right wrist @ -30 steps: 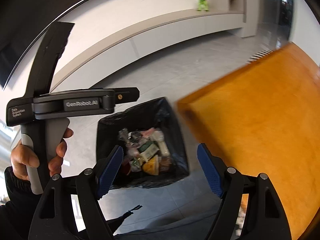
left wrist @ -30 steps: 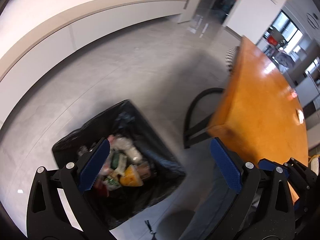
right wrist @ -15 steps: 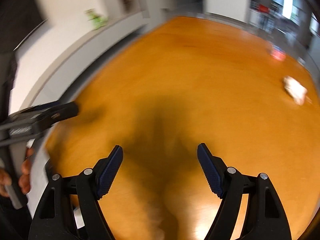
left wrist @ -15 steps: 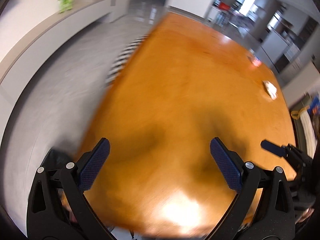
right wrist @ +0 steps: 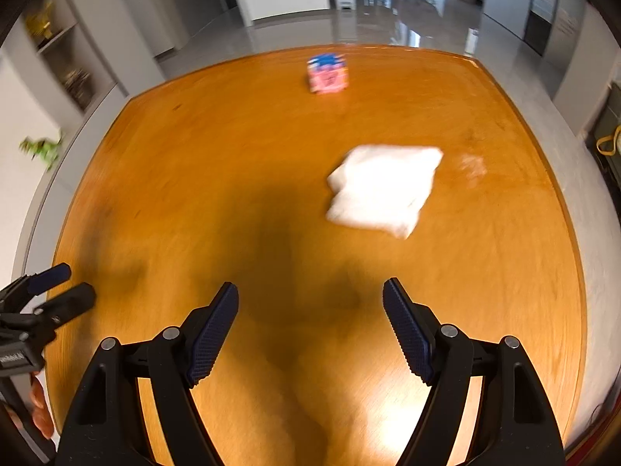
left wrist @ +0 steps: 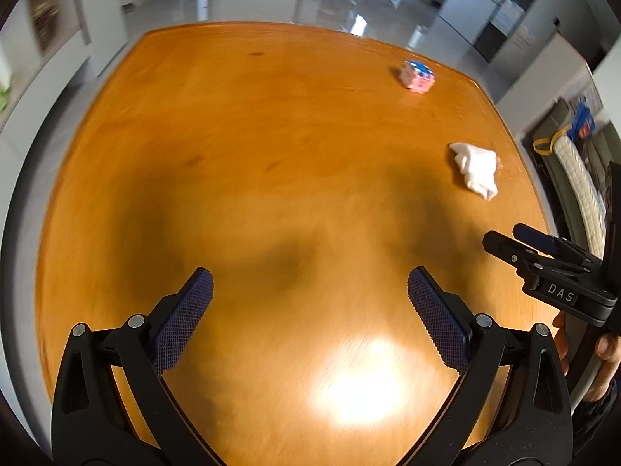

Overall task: Collect trash
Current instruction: 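Grasp the white cloth with the right gripper while the left gripper grasps the puzzle cube, then carry the white cloth and puzzle cube over the bin and open both grippers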

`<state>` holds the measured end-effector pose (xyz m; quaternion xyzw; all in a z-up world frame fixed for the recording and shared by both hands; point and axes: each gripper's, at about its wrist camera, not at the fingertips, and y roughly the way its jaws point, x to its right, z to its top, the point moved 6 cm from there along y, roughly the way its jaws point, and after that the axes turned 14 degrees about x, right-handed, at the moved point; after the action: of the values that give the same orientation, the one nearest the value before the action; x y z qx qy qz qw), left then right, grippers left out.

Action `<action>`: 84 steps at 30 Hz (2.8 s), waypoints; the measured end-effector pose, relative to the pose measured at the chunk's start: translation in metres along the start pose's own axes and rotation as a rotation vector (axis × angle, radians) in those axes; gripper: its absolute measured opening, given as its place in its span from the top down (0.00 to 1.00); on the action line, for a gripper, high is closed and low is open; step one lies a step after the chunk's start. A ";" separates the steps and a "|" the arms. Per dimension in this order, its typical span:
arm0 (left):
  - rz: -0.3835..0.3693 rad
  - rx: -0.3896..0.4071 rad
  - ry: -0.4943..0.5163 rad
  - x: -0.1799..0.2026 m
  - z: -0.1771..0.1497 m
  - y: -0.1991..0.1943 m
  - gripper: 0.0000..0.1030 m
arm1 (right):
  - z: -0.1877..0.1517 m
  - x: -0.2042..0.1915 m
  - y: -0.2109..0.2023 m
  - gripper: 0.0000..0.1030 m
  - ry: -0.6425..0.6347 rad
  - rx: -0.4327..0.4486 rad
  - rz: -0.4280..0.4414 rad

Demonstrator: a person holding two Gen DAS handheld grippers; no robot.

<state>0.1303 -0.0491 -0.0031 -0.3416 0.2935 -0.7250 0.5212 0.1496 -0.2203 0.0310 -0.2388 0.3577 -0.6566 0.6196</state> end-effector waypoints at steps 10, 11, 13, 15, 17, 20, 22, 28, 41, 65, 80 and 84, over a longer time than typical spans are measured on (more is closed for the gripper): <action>-0.040 -0.054 0.068 0.065 0.072 0.097 0.06 | 0.043 0.045 0.061 0.25 0.049 -0.024 -0.072; -0.045 -0.054 0.072 0.071 0.079 0.105 0.06 | 0.045 0.045 0.068 0.25 0.045 -0.030 -0.069; -0.055 -0.048 0.088 0.084 0.095 0.123 0.06 | 0.047 0.046 0.075 0.30 0.034 -0.032 -0.071; -0.052 -0.031 0.097 0.096 0.111 0.138 0.06 | 0.049 0.047 0.080 0.49 0.024 -0.040 -0.077; -0.060 -0.017 0.099 0.109 0.128 0.152 0.06 | 0.048 0.052 0.086 0.71 0.031 -0.052 -0.075; -0.061 0.006 0.086 0.124 0.149 0.167 0.06 | 0.048 0.058 0.085 0.80 0.052 -0.054 -0.029; -0.052 0.017 0.073 0.134 0.163 0.182 0.06 | 0.045 0.058 0.083 0.80 0.046 -0.052 -0.020; 0.015 0.058 0.083 0.153 0.177 0.224 0.23 | 0.039 0.058 0.077 0.80 0.014 -0.028 -0.019; 0.026 0.076 0.144 0.113 0.133 0.167 0.60 | 0.002 0.027 0.022 0.81 -0.012 -0.001 0.021; 0.077 0.185 0.008 -0.006 -0.033 -0.074 0.60 | -0.133 -0.149 -0.133 0.81 -0.169 0.022 0.295; 0.272 0.289 -0.179 -0.156 -0.198 -0.242 0.60 | -0.280 -0.332 -0.210 0.81 -0.479 -0.086 0.656; 0.358 0.291 -0.272 -0.203 -0.252 -0.278 0.60 | -0.319 -0.373 -0.222 0.81 -0.559 -0.135 0.746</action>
<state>-0.1802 0.2414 0.0258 -0.3001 0.1692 -0.6030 0.7195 -0.1902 0.1965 0.0485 -0.3014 0.2804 -0.2748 0.8689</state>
